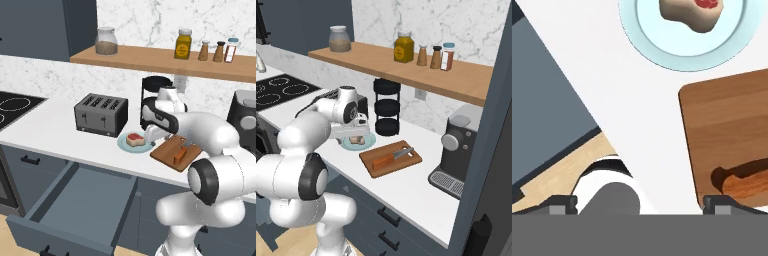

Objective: Pick up the knife from the drawer and place it on the cutting board. Then place the meat from the plate to the cutting board.

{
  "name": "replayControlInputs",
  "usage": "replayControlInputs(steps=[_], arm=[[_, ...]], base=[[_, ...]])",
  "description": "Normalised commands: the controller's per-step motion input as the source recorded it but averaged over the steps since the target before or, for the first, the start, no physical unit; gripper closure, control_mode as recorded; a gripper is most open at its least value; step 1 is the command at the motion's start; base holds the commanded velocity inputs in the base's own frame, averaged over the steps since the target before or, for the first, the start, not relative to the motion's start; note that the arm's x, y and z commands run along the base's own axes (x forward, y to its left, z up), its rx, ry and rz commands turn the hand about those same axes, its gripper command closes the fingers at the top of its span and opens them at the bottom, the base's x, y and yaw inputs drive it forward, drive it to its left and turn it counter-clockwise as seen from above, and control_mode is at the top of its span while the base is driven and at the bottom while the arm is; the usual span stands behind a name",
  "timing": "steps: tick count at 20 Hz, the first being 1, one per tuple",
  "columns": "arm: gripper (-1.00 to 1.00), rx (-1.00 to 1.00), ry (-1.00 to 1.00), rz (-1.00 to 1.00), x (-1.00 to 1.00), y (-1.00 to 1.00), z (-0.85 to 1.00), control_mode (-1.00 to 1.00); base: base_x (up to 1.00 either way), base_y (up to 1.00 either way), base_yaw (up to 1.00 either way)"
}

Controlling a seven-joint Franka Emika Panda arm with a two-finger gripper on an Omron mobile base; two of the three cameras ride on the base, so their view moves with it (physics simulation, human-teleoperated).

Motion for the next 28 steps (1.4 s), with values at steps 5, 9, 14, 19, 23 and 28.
replayControlInputs(steps=[5, 9, 14, 19, 23, 28], arm=[[-1.00, -0.01, 0.03, 0.06, 0.39, 0.02, -0.03, -1.00], [-1.00, -0.01, -0.04, 0.00, 0.29, 0.06, -0.30, -1.00], [-1.00, 0.00, -0.10, 0.00, 0.33, 0.11, -0.33, -1.00], [-1.00, 0.00, -0.06, 0.00, 0.39, 0.08, -0.23, -1.00], [-1.00, 0.00, 0.00, 0.01, 0.39, 0.00, -0.08, -1.00], [-1.00, 0.00, 0.00, 0.04, 0.25, 0.00, -0.15, -1.00]], base=[[0.00, 0.00, 0.00], [0.00, 0.00, 0.00], [0.00, 0.00, 0.00], [0.00, 0.00, 0.00], [0.00, 0.00, 0.00], [0.00, 0.00, 0.00]])
